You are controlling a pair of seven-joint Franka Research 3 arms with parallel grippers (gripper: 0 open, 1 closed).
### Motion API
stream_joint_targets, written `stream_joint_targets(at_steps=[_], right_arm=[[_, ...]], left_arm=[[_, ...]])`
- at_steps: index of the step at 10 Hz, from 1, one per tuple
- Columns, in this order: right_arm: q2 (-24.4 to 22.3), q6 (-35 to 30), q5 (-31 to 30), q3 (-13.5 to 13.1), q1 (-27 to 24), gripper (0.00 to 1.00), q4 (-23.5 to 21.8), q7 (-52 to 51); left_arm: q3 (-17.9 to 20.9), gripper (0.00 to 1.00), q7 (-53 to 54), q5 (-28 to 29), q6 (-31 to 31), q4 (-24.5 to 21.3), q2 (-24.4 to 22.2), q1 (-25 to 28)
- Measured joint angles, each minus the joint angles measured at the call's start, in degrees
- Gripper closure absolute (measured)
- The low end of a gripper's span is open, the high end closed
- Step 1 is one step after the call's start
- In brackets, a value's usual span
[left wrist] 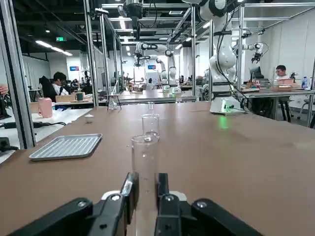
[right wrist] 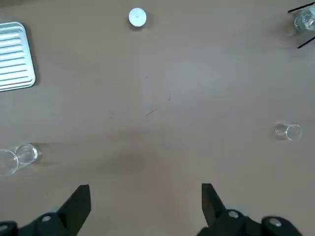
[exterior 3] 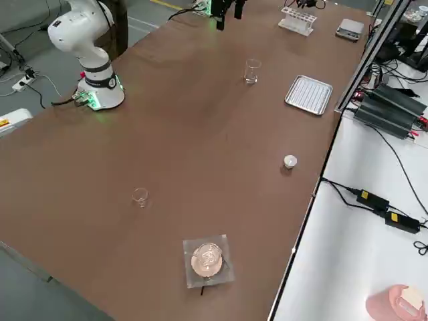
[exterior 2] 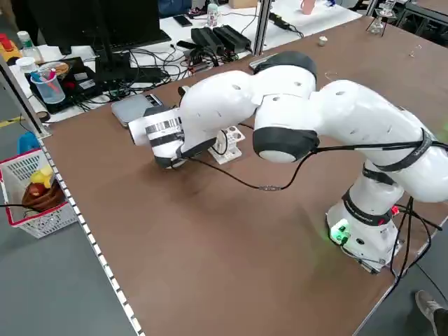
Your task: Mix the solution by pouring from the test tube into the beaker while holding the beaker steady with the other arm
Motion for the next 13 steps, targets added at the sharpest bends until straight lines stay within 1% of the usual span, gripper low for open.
stream_joint_targets(at_steps=[10,12,13], right_arm=[[0.01,2.54,-0.01,-0.10,0.07,0.00,-0.57,-0.04],[0.01,2.53,-0.01,-0.13,0.07,0.00,-0.52,-0.04],[0.01,2.53,-0.01,-0.16,0.07,0.00,-0.48,-0.04]], left_arm=[[0.48,0.78,0.07,0.03,1.18,0.05,0.70,-0.39],[0.44,0.74,0.12,0.02,1.76,0.12,0.71,-0.68],[0.41,0.65,0.14,0.02,1.88,0.28,0.71,-0.81]])
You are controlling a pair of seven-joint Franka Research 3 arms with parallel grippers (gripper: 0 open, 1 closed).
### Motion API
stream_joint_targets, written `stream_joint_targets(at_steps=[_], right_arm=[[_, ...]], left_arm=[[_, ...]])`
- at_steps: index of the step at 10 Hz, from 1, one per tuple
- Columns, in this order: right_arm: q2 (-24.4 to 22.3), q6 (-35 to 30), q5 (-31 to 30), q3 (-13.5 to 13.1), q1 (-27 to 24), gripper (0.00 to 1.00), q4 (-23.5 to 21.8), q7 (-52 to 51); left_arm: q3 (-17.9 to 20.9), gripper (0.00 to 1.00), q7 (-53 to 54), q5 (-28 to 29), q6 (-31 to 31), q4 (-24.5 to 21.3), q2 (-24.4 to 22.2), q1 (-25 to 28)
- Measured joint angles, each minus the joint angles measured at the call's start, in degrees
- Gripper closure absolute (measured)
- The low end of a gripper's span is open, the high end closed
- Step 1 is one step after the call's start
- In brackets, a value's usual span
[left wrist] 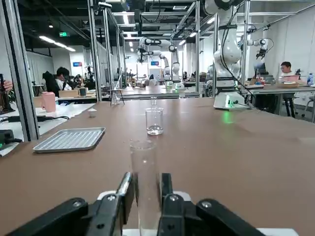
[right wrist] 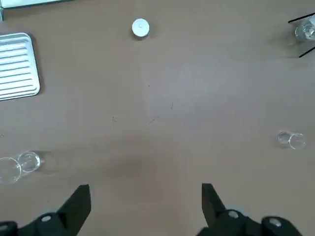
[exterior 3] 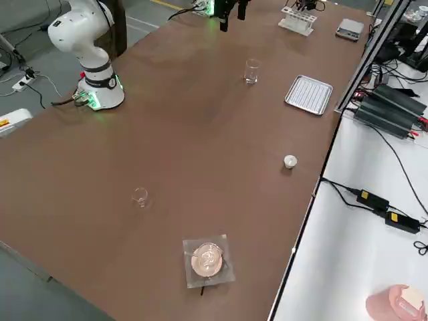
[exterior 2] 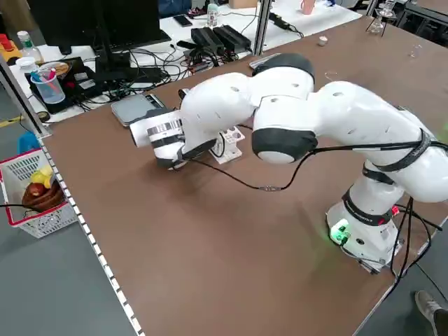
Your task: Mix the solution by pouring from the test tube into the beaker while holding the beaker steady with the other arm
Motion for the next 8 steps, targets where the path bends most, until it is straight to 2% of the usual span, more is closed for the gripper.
stream_joint_targets(at_steps=[2,5,6,8], right_arm=[[0.00,0.00,0.00,-0.16,0.00,0.00,0.00,0.00],[0.00,0.00,0.00,-0.20,0.00,0.00,0.00,0.00],[0.00,0.00,0.00,-0.21,0.00,0.00,0.00,0.00],[0.00,0.00,0.00,-0.23,-0.01,0.00,0.00,0.00]], left_arm=[[-0.04,0.52,0.00,-0.02,0.08,0.23,0.00,-0.05],[-0.16,0.07,0.03,-0.02,0.08,1.17,-0.16,0.03],[-0.20,0.00,0.03,-0.02,0.07,1.50,-0.69,0.10],[-0.27,0.00,0.03,-0.02,0.06,2.06,-2.87,0.50]])
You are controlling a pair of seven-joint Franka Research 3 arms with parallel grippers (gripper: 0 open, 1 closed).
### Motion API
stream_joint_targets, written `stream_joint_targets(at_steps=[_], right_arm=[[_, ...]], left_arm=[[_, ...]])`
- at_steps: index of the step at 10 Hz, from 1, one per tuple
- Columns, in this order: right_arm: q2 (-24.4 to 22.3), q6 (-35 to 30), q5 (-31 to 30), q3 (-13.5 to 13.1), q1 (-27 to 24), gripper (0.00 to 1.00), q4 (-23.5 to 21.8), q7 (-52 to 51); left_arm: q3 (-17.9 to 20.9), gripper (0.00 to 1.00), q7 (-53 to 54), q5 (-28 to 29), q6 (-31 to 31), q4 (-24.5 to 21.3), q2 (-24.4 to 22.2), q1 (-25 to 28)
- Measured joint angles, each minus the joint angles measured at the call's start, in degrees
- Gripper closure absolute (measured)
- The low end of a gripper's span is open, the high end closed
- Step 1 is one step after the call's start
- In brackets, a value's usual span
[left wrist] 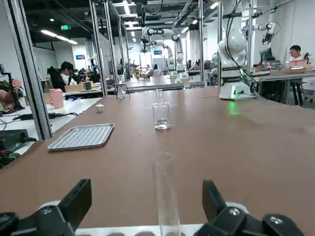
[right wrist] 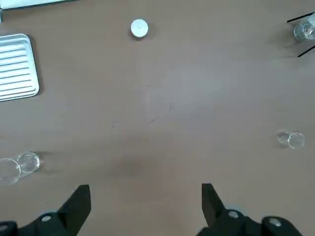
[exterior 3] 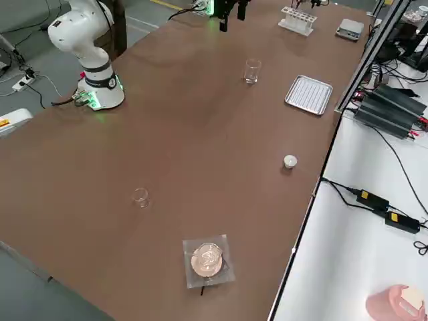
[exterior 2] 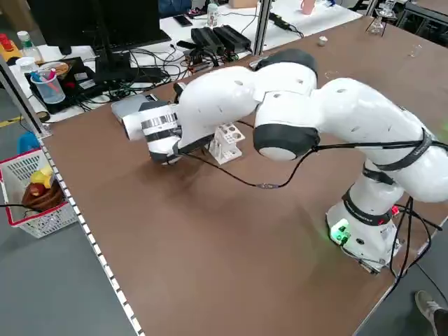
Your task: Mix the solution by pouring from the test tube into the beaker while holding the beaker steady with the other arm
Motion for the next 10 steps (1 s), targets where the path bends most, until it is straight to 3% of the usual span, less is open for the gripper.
stream_joint_targets(at_steps=[4,7,10], right_arm=[[0.01,0.00,0.00,-0.03,0.00,0.00,-0.05,0.00],[0.02,0.00,0.00,-0.08,0.00,0.00,-0.08,0.00],[0.03,0.01,0.00,-0.07,0.01,0.00,-0.09,0.00]], left_arm=[[-0.27,0.00,-0.06,2.88,-0.07,1.36,-6.42,1.67],[-0.62,0.00,-3.49,3.33,-0.23,2.23,-17.28,0.78],[-0.75,0.00,-14.80,3.75,-0.31,1.99,-27.57,-2.27]])
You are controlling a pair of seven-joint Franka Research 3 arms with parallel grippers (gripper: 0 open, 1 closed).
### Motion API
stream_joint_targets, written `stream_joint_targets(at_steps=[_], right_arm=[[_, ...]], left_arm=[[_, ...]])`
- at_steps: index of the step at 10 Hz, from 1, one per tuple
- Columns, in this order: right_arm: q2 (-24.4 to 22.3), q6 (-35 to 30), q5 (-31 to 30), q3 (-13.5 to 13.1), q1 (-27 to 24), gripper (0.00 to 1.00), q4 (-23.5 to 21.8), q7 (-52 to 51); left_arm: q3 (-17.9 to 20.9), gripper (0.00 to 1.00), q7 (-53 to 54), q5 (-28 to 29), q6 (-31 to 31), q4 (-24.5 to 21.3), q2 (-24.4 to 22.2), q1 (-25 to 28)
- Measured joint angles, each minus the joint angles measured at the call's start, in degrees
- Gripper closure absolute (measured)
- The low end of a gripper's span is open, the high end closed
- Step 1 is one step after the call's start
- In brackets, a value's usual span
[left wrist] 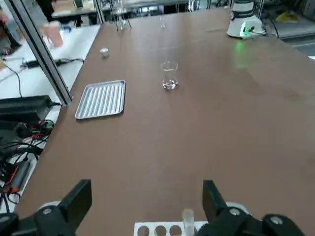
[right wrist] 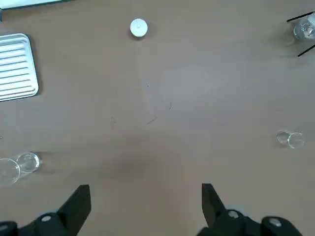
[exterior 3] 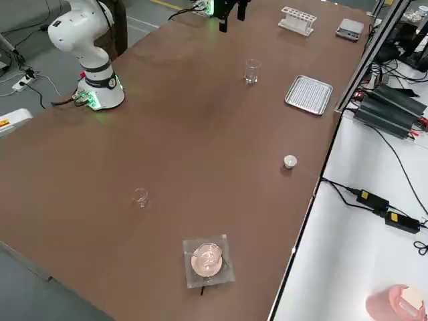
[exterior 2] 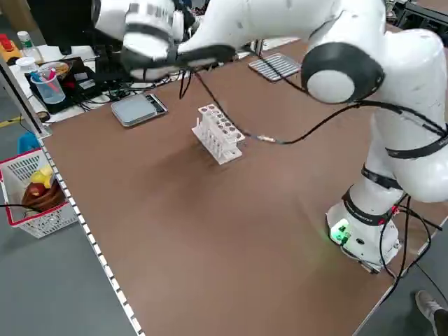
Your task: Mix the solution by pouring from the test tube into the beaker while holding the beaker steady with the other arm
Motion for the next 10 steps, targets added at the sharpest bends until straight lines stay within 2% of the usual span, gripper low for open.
stream_joint_targets(at_steps=[2,5,8,10], right_arm=[[0.01,0.00,0.00,0.02,0.02,0.00,0.00,0.00],[0.01,0.00,0.00,0.03,0.04,0.00,0.00,0.00],[0.03,0.00,0.00,0.05,0.08,0.00,-0.01,0.00],[0.20,0.01,0.00,0.05,0.09,0.00,-0.03,0.00]], left_arm=[[0.00,0.00,-7.51,1.28,0.09,-0.35,-4.03,-3.60],[-0.05,0.00,-24.23,4.62,1.87,-0.38,-8.63,-9.25],[-0.21,0.00,-43.92,11.05,5.03,-0.38,-14.86,-16.38],[-0.87,0.00,-59.08,15.40,5.63,-0.73,-16.72,-18.26]])
